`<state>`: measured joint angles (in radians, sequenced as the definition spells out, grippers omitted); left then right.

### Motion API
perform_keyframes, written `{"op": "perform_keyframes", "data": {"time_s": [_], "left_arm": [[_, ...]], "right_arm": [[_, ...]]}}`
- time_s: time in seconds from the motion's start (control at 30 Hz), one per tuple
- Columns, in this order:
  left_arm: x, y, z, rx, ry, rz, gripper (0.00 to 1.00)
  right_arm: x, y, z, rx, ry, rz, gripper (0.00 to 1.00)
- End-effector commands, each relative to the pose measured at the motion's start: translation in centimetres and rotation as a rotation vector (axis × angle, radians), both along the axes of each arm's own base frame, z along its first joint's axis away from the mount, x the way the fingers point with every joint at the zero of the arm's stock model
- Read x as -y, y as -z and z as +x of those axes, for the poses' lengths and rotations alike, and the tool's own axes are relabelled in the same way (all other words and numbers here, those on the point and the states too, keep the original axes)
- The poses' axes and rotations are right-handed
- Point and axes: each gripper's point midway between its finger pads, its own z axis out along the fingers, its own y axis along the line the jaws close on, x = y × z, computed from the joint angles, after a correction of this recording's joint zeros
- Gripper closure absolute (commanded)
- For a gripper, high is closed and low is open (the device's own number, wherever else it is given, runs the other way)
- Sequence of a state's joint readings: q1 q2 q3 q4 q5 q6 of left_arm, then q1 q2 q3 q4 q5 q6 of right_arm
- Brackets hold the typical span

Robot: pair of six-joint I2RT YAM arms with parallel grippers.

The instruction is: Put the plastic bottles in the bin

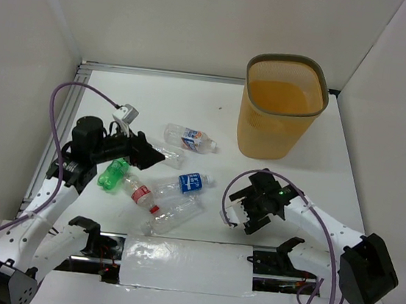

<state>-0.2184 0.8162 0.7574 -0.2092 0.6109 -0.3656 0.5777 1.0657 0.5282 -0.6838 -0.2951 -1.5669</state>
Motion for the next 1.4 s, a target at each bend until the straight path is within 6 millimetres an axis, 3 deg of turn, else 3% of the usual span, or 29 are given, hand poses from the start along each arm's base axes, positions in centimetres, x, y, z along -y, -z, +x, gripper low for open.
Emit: {"op": "perform_keyframes", "data": {"time_s": [0.0, 0.2, 0.3, 0.37, 0.4, 0.47, 0.5, 0.53, 0.6, 0.63, 0.7, 0.73, 0.83, 0.9, 1.0, 1.03, 1.13, 1.27, 1.37], "left_arm": [[0.2, -2.1, 0.2, 0.070, 0.026, -0.012, 0.14], [0.3, -1.4, 0.6, 0.043, 0.026, -0.006, 0.15], [0.3, -1.0, 0.7, 0.023, 0.026, -0.002, 0.19], [0.5, -0.6, 0.8, 0.004, 0.036, -0.002, 0.22], [0.5, -0.6, 0.8, 0.004, 0.036, -0.002, 0.23], [0.7, -0.4, 0.6, -0.013, 0.051, -0.012, 0.27], [0.7, -0.4, 0.6, -0.013, 0.051, -0.012, 0.29], [0.8, -0.1, 0.8, -0.023, 0.051, -0.010, 0.30], [1.0, 0.1, 0.7, -0.037, 0.065, -0.013, 0.33], [1.1, 0.4, 0.7, -0.049, 0.075, -0.015, 0.36], [1.3, 0.6, 0.6, -0.063, 0.094, -0.020, 0.37], [1.5, 0.8, 0.5, -0.076, 0.106, -0.022, 0.39], [1.7, 0.6, 0.5, -0.079, 0.126, -0.030, 0.39], [1.8, 0.6, 0.3, -0.080, 0.136, -0.034, 0.39], [2.0, 0.3, 0.1, -0.071, 0.156, -0.043, 0.39], [2.0, 0.3, 0.1, -0.071, 0.156, -0.043, 0.39], [2.2, 0.4, -0.2, -0.073, 0.176, -0.051, 0.39], [2.4, 0.0, -0.3, -0.055, 0.199, -0.061, 0.39], [2.6, 0.1, -0.6, -0.062, 0.215, -0.073, 0.39]], "right_arm": [[0.4, 0.8, 1.2, 0.077, -0.024, -0.052, 0.11], [0.4, 1.7, 0.1, 0.035, -0.053, -0.062, 0.27], [0.0, 0.8, -0.1, 0.041, -0.061, -0.027, 0.38], [-1.9, -1.9, 0.1, 0.050, -0.060, 0.081, 0.49], [-1.7, -2.2, 0.2, 0.050, -0.039, 0.088, 0.49], [-4.4, -7.0, 0.5, 0.067, -0.047, 0.279, 0.57], [-4.2, -7.0, 0.6, 0.056, -0.017, 0.283, 0.57], [-5.6, -9.5, 0.5, 0.055, -0.039, 0.379, 0.62], [-6.6, -12.3, 0.6, 0.060, -0.046, 0.473, 0.63], [-7.5, -15.2, 0.6, 0.059, -0.051, 0.563, 0.63], [-8.2, -18.0, 0.7, 0.057, -0.056, 0.643, 0.63], [-8.7, -20.3, 0.7, 0.031, -0.059, 0.708, 0.63], [-9.3, -23.9, 1.6, -0.001, -0.032, 0.809, 0.65], [-9.8, -27.8, 2.3, 0.036, -0.063, 0.902, 0.65], [-9.2, -31.6, 3.7, 0.056, 0.019, 1.009, 0.65], [-9.3, -34.2, 4.6, 0.135, 0.013, 1.060, 0.65], [-8.2, -38.1, 7.0, 0.249, 0.118, 1.132, 0.63], [-6.8, -41.5, 9.1, 0.366, 0.227, 1.214, 0.62], [-5.4, -42.8, 11.1, 0.425, 0.353, 1.271, 0.61]]}}
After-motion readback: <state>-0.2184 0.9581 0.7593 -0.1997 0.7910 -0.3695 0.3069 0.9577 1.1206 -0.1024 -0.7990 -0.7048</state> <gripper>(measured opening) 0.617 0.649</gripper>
